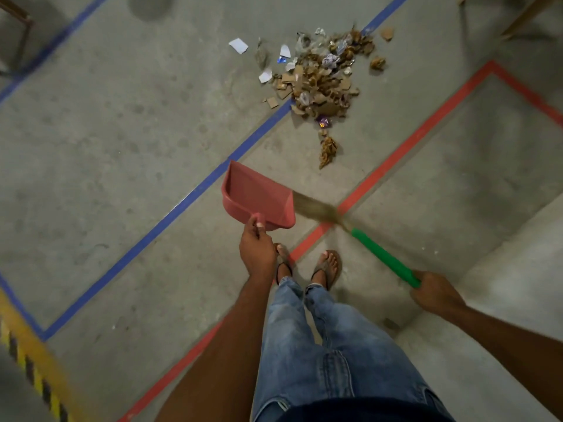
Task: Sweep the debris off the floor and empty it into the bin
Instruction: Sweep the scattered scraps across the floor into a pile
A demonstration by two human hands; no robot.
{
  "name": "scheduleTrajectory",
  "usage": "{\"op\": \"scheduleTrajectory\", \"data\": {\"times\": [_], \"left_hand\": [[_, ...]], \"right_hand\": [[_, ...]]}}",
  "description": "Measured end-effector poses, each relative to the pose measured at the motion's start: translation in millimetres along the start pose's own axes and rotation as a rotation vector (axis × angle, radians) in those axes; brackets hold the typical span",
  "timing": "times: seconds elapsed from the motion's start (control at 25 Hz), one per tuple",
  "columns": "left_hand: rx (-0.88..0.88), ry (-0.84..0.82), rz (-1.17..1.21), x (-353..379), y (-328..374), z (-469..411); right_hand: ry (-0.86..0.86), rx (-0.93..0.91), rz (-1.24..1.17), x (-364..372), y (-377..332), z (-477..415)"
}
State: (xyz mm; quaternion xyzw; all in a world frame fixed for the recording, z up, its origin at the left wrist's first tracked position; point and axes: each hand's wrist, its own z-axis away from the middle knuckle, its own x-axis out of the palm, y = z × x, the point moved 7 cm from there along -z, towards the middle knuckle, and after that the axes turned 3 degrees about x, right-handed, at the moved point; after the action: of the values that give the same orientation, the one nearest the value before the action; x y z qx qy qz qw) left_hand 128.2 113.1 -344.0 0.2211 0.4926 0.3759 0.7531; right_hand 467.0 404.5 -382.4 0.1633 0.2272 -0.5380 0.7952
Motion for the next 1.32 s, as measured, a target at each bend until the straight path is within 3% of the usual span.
{"op": "scheduleTrajectory", "data": {"times": [0.2,0.4,0.56,0.84,1.12,1.32], "left_hand": [[0.043,-0.05,-0.006,20,12,0],[0.07,-0.046,-0.026,19,33,-10],[0.111,-0.018,0.0,18,48,-27],[0.134,-0.068,0.018,31,67,-68],[0.064,-0.075,-0.036,33,92,-159],[0.087,-0.069,-0.056,32,128,-216]], "right_hand": [[0.206,-0.004,-0.078,-79,-72,-43],[0.359,-0.112,-0.31,-139,-128,-40],[0.302,-0.196,-0.417,-129,-125,-8],[0.092,-0.121,-0.11,-81,-130,-36],[0.213,-0.005,-0.228,-165,-247,-155],[0.294,-0.019,-0.459,-199,-320,-150]]}}
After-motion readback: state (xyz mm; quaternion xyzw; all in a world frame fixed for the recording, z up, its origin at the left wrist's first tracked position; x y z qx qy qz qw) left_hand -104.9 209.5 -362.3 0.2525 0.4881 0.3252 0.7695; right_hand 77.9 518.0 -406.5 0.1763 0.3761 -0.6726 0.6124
